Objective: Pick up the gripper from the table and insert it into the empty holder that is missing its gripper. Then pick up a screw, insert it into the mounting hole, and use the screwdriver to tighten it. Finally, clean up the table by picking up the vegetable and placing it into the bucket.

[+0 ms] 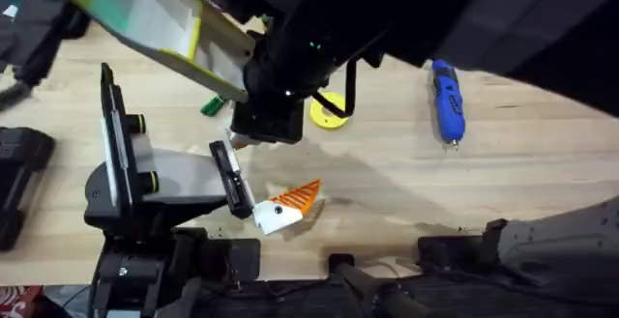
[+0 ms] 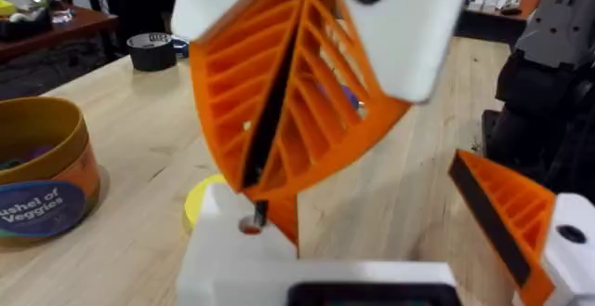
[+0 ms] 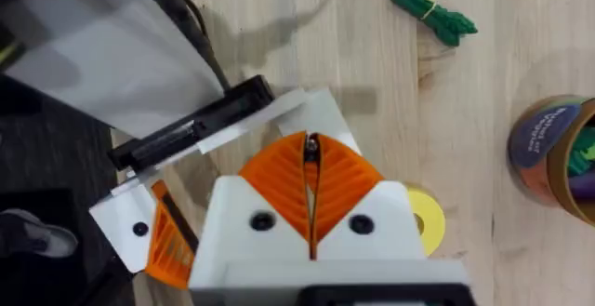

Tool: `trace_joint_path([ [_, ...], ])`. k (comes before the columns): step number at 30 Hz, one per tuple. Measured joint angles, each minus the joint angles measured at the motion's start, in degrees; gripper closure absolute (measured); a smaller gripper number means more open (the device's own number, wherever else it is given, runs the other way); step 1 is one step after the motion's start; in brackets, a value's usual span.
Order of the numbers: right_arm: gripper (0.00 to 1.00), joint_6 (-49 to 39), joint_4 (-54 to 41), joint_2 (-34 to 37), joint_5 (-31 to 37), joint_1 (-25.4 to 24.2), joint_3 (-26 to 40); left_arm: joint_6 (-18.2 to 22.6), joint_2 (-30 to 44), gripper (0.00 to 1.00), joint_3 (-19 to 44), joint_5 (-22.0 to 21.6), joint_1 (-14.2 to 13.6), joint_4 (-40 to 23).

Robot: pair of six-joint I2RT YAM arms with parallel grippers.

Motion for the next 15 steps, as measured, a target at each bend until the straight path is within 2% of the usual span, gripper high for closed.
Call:
trace_joint_path([
  [15,0.996,0.0,0.9,0.0,0.0,0.0,-1.0,0.0,0.0,0.015,0.0,0.0,0.0,0.0],
])
